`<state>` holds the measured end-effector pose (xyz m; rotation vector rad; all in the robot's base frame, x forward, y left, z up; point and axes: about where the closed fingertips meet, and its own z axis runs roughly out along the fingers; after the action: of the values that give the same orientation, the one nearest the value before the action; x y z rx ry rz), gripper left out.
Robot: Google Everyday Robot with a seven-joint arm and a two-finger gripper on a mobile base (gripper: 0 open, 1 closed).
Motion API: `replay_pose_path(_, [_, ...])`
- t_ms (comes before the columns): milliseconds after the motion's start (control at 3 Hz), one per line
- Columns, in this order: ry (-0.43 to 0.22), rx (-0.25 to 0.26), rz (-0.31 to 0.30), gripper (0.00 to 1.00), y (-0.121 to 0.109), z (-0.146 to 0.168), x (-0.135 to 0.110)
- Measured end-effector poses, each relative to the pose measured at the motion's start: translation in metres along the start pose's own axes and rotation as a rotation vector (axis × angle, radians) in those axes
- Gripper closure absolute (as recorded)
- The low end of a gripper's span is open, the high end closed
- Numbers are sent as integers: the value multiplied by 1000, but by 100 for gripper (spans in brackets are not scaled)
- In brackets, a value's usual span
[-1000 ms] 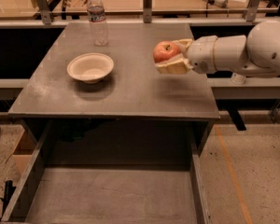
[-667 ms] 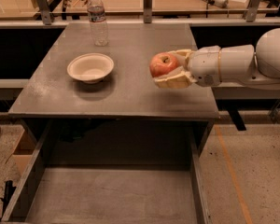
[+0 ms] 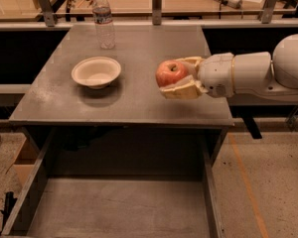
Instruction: Place apple into top drawer
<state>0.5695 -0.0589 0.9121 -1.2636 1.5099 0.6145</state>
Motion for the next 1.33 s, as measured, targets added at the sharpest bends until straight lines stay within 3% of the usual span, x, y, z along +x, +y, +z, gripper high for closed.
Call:
replay_pose_path(333, [-14, -23, 60, 100, 44, 3, -8])
replay_pose_path(1000, [-33, -109, 202, 100, 143, 10, 7])
replay_pose_path(1333, [-33, -109, 201, 100, 144, 10, 7])
